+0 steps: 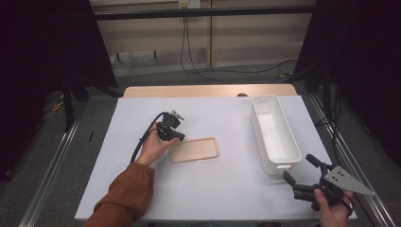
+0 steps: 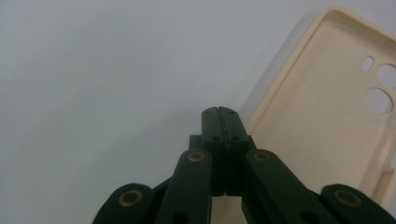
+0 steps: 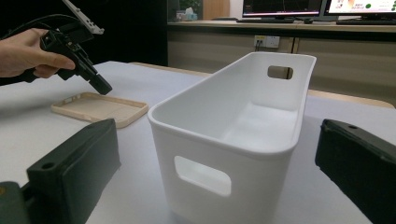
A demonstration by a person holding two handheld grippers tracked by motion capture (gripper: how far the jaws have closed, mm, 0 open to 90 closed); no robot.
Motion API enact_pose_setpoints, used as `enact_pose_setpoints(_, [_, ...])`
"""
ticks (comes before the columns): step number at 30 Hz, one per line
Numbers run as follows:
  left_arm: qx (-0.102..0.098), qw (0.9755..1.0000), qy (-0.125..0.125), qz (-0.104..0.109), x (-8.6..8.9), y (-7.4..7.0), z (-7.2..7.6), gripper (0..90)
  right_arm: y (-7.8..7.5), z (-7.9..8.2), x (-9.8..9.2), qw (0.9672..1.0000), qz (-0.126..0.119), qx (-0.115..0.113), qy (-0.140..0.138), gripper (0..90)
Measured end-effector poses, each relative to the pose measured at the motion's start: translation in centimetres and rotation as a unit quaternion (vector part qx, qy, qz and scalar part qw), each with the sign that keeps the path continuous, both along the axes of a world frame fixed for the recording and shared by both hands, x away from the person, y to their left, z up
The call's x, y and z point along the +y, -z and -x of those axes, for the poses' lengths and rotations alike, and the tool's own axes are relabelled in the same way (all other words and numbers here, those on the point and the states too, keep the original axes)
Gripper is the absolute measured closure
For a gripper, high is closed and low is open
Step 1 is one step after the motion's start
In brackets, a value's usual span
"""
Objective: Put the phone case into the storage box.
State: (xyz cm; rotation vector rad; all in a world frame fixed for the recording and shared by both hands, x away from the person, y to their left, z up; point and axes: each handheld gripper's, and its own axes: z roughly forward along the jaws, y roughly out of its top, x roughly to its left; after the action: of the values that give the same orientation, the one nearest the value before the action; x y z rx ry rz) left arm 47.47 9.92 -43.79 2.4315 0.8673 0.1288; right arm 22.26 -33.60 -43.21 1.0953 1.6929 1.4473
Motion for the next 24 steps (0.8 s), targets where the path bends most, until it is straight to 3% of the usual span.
enact_pose_setpoints(20, [0.01, 0.9999, 0.014, 0.0, 0.3, -0.1, 1.4, 90.0, 0.0, 0.0, 0.0, 1.0, 0.002, 0.0, 0.0, 0.0])
enact_pose_setpoints(24, [-0.006, 0.9997, 0.023, -0.007, 0.2, -0.2, 2.1, 90.0, 0.0, 0.0, 0.0, 1.0, 0.002, 0.0, 0.0, 0.0])
